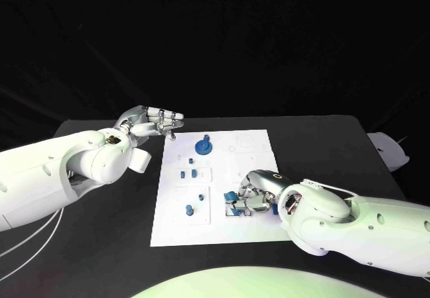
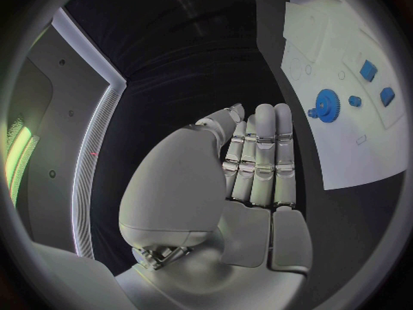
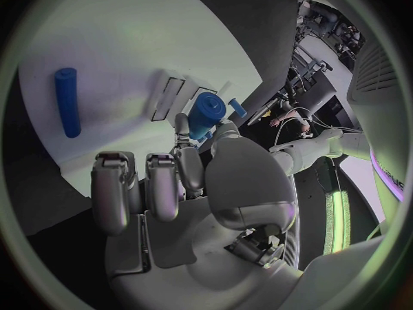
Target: Assemble the parts on the task board
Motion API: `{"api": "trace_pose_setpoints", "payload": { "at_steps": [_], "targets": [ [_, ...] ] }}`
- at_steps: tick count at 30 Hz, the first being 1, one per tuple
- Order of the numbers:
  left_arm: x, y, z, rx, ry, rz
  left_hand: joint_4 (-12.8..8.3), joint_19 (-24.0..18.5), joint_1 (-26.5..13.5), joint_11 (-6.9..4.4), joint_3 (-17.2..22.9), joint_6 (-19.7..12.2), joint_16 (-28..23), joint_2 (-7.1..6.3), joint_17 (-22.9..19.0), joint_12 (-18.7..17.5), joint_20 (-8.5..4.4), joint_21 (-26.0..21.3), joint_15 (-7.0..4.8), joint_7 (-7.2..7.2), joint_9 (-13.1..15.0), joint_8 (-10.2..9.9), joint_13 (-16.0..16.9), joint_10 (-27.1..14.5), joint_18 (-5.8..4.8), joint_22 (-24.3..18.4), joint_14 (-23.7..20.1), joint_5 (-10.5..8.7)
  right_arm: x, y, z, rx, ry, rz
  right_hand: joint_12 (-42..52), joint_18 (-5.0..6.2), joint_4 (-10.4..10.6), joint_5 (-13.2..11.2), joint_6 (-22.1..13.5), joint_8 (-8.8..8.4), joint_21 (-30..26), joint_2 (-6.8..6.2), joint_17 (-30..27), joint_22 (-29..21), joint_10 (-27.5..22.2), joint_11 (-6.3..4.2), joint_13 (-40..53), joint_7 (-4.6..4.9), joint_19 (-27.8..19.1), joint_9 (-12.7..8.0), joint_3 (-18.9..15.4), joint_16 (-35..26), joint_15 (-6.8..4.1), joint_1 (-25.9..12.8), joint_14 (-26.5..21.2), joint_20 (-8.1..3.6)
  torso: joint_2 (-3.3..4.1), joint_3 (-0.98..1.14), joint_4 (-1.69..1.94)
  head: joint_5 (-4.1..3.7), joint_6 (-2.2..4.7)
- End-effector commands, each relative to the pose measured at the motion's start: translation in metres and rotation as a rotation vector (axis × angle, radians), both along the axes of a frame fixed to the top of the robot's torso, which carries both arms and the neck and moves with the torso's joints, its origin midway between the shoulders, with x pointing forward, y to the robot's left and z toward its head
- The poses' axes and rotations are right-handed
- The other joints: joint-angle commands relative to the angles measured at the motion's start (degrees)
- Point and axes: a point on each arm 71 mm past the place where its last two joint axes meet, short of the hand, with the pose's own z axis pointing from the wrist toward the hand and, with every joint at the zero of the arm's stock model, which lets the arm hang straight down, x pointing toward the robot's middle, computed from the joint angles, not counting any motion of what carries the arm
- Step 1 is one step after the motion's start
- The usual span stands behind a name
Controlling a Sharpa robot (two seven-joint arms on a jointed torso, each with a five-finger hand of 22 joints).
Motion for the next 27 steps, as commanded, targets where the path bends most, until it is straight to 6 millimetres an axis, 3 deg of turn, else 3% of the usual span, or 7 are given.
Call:
{"api": "trace_pose_setpoints", "payload": {
  "at_steps": [1, 8, 12, 19, 27],
  "targets": [
    [-0.0008, -0.0025, 0.0007, -0.005, -0.002, -0.021, -0.1, -0.1, -0.4, -0.03, -0.3, -0.6, -0.1, 0.04, -0.1, 0.2, 0.33, -0.3, 0.08, 0.01, 0.0, 0.1, 0.1, -0.3, 0.77, -0.1, -0.2, -0.08, -0.0010, 0.0006, -0.0034, -0.036, 0.028, 0.020, 0.4, -1.06, 0.0, -0.3, 0.2, 0.27, 0.2, -0.03, 6.7, 13.8, 0.3, 0.07, 0.1, 0.11, 4.1, 0.0, -0.4, 0.2, -0.44, -0.8, 4.2, -0.43, -0.01, 0.02, 0.00, 0.03, -0.12],
    [-0.0010, -0.0023, 0.0007, -0.005, 0.000, -0.021, -0.1, -0.1, -0.4, -0.03, -0.3, -0.6, -0.1, 0.04, -0.1, 0.2, 0.33, -0.3, 0.08, 0.01, 0.0, 0.1, 0.1, -0.3, 0.77, -0.1, -0.2, -0.08, 0.0009, -0.0010, -0.0045, -0.046, 0.023, 0.016, 0.2, -0.99, 0.0, -1.5, 0.2, 0.45, -0.1, 0.23, 6.5, 13.7, 0.3, 0.05, 0.0, 0.09, 3.9, 0.2, -0.9, 0.0, -0.46, -1.4, 4.1, -0.46, -0.01, 0.01, 0.00, 0.04, -0.14],
    [-0.0010, -0.0021, 0.0007, -0.004, 0.001, -0.021, 0.0, -0.1, -0.5, 0.00, -0.3, -0.6, 0.0, 0.05, -0.1, 0.3, 0.35, -0.4, 0.10, 0.04, 0.0, 0.1, 0.1, -0.5, 0.77, -0.1, -0.2, -0.06, 0.0028, -0.0020, -0.0044, -0.048, 0.007, 0.009, -0.2, -0.91, 0.0, -8.6, -0.1, 0.82, -0.5, 0.78, 6.2, 13.6, 0.2, 0.15, -0.1, 0.08, 3.8, 0.8, -2.7, -0.2, -0.47, -4.1, 4.1, -0.48, 0.00, 0.03, 0.02, -0.01, -0.06],
    [-0.0011, -0.0018, 0.0006, -0.004, 0.001, -0.020, 0.0, -0.1, -0.5, 0.00, -0.3, -0.6, 0.0, 0.05, -0.1, 0.3, 0.35, -0.4, 0.10, 0.04, 0.0, 0.1, 0.1, -0.5, 0.77, -0.1, -0.2, -0.06, 0.0038, -0.0018, -0.0031, -0.043, -0.016, 0.007, -0.9, -0.87, 0.2, -17.6, -0.6, 1.24, -0.6, -0.74, 6.0, 13.5, 0.0, 0.18, -0.1, 0.25, 3.7, 1.5, -4.3, -0.3, -0.35, -9.1, 4.0, -0.41, -0.02, 0.01, 0.01, -0.13, -0.03],
    [-0.0012, -0.0014, 0.0007, -0.003, 0.002, -0.020, 0.0, -0.1, -0.5, 0.00, -0.3, -0.6, 0.0, 0.05, -0.1, 0.3, 0.35, -0.4, 0.10, 0.04, 0.0, 0.1, 0.1, -0.5, 0.77, -0.1, -0.2, -0.06, 0.0010, 0.0004, 0.0000, -0.032, -0.032, 0.017, -1.0, -0.88, 0.2, -19.7, -0.8, 1.40, -0.6, -2.10, 6.0, 13.5, 0.0, 0.23, 0.0, 0.27, 3.7, 1.9, -3.2, -0.3, -0.33, -11.2, 4.1, -0.36, -0.01, 0.04, 0.02, -0.18, 0.03]
  ]
}}
